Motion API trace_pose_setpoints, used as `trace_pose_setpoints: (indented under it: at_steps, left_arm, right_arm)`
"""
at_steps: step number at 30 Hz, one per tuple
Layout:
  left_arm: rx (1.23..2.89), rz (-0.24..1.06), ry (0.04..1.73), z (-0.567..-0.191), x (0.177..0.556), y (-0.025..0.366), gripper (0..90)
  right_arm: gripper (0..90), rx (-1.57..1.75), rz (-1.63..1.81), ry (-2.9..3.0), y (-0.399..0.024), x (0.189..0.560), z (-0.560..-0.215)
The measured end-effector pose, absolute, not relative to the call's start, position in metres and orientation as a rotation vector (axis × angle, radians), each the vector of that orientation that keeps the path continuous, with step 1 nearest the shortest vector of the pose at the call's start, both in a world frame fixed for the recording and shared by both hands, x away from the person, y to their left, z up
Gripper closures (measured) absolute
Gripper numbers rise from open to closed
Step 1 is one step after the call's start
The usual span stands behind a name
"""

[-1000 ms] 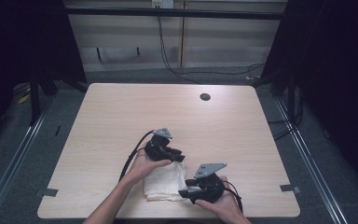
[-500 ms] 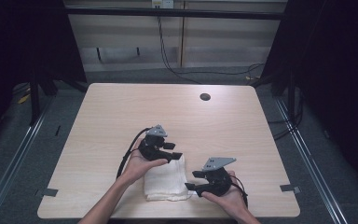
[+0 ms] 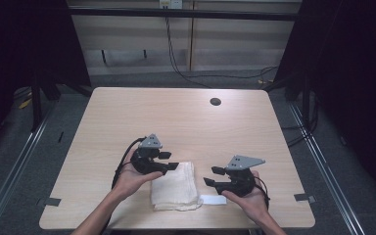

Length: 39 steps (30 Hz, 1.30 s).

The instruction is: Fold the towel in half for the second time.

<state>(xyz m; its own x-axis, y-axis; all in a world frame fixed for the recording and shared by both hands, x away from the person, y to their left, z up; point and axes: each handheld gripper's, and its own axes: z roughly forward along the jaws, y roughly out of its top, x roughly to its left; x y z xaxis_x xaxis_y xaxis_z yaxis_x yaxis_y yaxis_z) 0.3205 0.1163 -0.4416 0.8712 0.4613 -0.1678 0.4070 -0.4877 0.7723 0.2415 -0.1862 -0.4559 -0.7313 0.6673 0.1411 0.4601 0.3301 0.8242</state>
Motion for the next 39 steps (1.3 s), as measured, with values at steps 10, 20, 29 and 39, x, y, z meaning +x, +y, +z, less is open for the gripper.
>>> trace_pose_setpoints:
  at_steps: [10,20,29,39]
  left_arm:
    - [2.184,0.097,0.689,-0.439,0.305,0.150,44.7]
    - [2.130,0.085,0.796,-0.450,0.285,0.200,35.5]
    - [2.077,0.155,0.844,-0.450,0.263,0.236,33.6]
    - [2.017,0.186,0.928,-0.469,0.247,0.251,32.4]
  right_arm:
    - [44.0,1.110,1.385,2.276,-0.218,0.239,-0.448]
    - [42.6,1.184,1.367,2.229,-0.253,0.228,-0.449]
    - [41.2,1.293,1.355,2.112,-0.293,0.213,-0.453]
    - [39.8,1.338,1.320,2.063,-0.308,0.211,-0.464]
